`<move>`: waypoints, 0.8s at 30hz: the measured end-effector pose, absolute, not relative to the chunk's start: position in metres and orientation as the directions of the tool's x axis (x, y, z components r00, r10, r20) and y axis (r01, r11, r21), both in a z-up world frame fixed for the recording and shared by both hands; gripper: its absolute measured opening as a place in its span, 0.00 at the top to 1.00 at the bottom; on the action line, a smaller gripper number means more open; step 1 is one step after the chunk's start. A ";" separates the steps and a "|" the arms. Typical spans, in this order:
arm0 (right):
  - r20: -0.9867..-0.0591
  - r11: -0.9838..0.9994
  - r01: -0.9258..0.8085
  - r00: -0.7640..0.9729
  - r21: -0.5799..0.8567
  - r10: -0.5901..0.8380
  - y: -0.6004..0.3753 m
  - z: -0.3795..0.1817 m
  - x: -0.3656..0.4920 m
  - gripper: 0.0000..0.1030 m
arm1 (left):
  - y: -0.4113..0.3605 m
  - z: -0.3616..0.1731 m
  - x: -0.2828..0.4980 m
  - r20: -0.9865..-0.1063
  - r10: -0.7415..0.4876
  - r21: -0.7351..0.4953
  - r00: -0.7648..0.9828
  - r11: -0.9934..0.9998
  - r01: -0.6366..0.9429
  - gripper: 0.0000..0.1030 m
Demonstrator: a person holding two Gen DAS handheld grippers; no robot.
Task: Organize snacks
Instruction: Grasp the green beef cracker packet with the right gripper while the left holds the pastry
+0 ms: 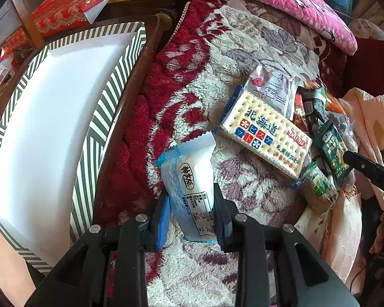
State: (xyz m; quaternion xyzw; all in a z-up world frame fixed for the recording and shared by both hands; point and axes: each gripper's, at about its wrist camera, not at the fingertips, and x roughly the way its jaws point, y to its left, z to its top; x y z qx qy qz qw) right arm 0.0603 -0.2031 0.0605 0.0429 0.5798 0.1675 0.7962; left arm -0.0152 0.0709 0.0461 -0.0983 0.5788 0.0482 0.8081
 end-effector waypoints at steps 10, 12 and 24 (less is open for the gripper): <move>-0.945 0.856 -0.511 0.314 -0.084 0.095 -0.144 0.056 0.048 0.34 | 0.072 0.045 -0.015 -0.946 -0.039 -0.108 0.323 0.974 -0.200 0.72; -0.943 0.823 -0.549 0.328 -0.147 0.050 -0.137 0.052 0.046 0.34 | 0.074 0.045 -0.015 -0.946 -0.039 -0.110 0.322 0.973 -0.204 0.72; -0.954 0.795 -0.586 0.298 -0.155 0.033 -0.135 0.042 0.047 0.55 | 0.075 0.043 -0.014 -0.949 -0.051 -0.121 0.312 0.971 -0.208 0.72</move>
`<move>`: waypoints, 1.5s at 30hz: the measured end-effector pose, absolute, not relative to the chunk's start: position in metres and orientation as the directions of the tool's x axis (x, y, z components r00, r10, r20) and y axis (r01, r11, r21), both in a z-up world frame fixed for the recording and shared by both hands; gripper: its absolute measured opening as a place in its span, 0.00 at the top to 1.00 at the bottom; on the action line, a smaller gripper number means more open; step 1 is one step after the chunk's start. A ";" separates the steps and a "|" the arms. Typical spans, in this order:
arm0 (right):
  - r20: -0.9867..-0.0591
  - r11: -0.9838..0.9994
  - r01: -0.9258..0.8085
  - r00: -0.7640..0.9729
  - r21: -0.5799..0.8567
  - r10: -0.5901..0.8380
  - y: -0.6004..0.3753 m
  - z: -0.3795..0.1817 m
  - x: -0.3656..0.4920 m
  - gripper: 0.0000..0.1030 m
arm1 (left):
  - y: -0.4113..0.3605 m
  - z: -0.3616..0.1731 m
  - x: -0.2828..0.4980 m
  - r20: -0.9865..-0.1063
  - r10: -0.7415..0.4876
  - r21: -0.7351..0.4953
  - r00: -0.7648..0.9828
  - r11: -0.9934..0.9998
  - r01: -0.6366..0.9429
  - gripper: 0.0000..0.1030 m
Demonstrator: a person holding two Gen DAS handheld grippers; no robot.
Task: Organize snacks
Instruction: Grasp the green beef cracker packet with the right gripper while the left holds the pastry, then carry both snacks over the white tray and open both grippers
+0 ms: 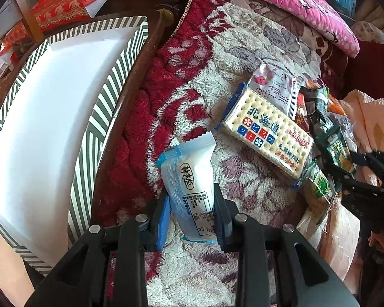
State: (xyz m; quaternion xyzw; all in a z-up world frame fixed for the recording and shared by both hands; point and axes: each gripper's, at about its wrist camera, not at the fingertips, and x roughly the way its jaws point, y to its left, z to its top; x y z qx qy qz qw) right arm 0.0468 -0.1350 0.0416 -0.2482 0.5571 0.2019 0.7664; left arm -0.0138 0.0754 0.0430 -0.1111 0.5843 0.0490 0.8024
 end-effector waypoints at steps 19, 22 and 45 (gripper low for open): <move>-0.891 0.857 -0.476 0.277 0.198 0.360 -0.110 0.094 0.034 0.55 | 0.090 0.075 -0.021 -0.922 -0.004 -0.091 0.386 0.974 -0.206 0.72; -0.885 0.844 -0.490 0.266 0.218 0.382 -0.095 0.096 0.034 0.55 | 0.099 0.081 -0.022 -0.918 0.003 -0.088 0.396 0.973 -0.213 0.72; -0.871 0.729 -0.631 0.167 0.266 0.462 0.029 0.106 0.036 0.55 | 0.221 0.092 -0.033 -0.924 -0.036 -0.168 0.380 0.932 -0.320 0.72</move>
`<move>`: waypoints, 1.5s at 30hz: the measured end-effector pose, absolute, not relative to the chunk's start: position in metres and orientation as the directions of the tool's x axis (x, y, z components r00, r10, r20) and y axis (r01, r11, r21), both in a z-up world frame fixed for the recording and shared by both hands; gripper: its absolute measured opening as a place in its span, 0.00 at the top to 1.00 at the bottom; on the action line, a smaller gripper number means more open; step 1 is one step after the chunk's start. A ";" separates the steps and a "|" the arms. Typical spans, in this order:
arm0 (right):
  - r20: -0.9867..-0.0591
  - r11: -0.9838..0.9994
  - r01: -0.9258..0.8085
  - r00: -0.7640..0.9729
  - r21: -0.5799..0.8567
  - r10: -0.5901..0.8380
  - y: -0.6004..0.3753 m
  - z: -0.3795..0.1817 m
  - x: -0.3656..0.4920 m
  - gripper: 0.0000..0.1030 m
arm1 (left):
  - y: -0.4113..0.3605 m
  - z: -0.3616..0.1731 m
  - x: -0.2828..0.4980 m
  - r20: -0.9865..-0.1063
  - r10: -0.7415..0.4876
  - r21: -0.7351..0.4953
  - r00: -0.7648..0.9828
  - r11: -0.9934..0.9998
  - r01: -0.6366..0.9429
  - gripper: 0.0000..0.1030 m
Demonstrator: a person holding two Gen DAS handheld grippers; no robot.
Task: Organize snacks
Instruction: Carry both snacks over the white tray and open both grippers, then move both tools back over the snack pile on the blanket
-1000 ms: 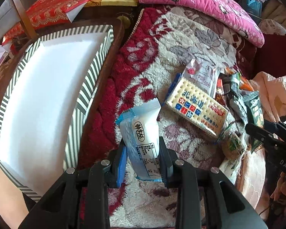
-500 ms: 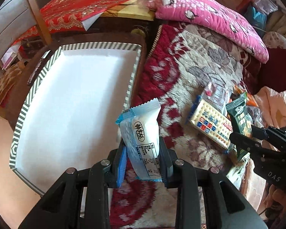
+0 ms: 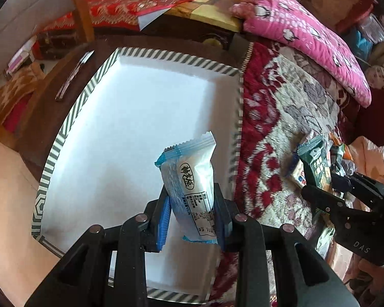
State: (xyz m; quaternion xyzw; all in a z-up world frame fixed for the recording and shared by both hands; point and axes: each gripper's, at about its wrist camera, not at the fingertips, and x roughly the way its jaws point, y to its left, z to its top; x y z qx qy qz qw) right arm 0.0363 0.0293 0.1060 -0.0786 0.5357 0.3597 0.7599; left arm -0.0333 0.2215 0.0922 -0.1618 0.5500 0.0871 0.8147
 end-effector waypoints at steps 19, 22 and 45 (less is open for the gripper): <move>-0.868 0.598 -0.733 0.020 0.324 0.496 0.177 0.083 0.045 0.55 | 0.295 0.056 -0.040 -0.960 0.116 -0.015 0.256 0.889 -0.459 0.72; -0.882 0.594 -0.737 -0.005 0.322 0.471 0.190 0.069 0.044 0.55 | 0.298 0.049 -0.039 -0.963 0.126 0.001 0.236 0.884 -0.468 0.72; -0.828 0.618 -0.688 0.044 0.380 0.559 0.131 0.096 0.019 0.39 | 0.266 0.068 -0.054 -0.934 0.183 0.002 0.306 0.861 -0.509 0.26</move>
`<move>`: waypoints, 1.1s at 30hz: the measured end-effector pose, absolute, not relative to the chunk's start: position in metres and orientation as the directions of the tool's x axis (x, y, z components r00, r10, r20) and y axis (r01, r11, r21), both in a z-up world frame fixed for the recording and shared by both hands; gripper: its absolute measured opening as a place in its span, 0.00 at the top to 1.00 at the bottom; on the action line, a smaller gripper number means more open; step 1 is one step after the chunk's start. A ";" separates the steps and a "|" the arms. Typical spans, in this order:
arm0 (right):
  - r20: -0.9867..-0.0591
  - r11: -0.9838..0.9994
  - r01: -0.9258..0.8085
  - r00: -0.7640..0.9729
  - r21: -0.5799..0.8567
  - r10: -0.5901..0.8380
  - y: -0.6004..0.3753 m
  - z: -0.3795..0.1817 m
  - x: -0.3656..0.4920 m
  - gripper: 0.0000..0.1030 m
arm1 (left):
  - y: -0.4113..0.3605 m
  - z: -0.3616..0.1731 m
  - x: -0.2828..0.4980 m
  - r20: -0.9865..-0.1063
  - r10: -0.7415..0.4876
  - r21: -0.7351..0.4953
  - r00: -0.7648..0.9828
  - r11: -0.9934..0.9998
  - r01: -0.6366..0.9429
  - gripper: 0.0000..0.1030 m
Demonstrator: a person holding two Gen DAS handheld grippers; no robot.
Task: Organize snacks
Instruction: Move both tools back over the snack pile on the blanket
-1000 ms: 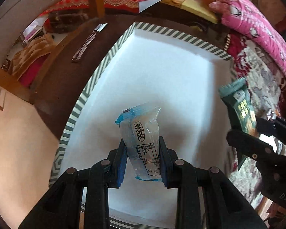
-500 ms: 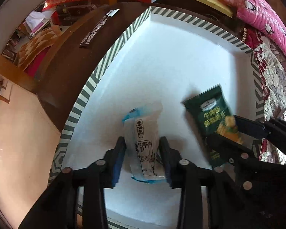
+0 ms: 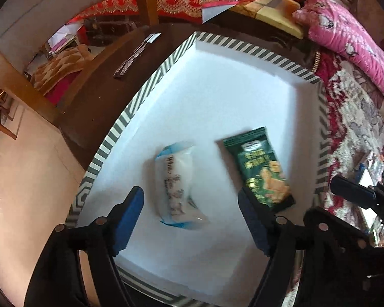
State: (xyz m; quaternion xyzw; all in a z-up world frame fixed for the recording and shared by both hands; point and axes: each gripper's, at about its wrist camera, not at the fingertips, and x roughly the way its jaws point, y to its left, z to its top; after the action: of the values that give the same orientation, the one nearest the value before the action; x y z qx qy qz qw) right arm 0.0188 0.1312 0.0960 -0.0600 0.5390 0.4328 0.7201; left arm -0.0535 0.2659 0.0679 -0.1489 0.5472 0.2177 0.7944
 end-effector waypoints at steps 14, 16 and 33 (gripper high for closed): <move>-0.848 0.727 -0.597 0.140 0.339 0.511 0.013 0.104 0.014 0.35 | 0.190 0.091 -0.043 -0.919 0.134 -0.022 0.372 0.922 -0.386 0.23; -0.855 0.752 -0.572 0.158 0.328 0.494 -0.008 0.101 0.013 0.35 | 0.176 0.091 -0.039 -0.921 0.115 -0.031 0.371 0.930 -0.366 0.23; -0.887 0.809 -0.546 0.234 0.218 0.397 -0.105 0.092 0.020 0.30 | 0.078 0.068 0.005 -0.949 -0.047 -0.137 0.311 0.952 -0.273 0.23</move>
State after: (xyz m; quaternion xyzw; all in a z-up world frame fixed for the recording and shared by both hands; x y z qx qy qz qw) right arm 0.0197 -0.1046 0.0922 -0.0687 0.5405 0.3011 0.7826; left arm 0.0048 0.0782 0.0679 -0.1373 0.5826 0.0707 0.7980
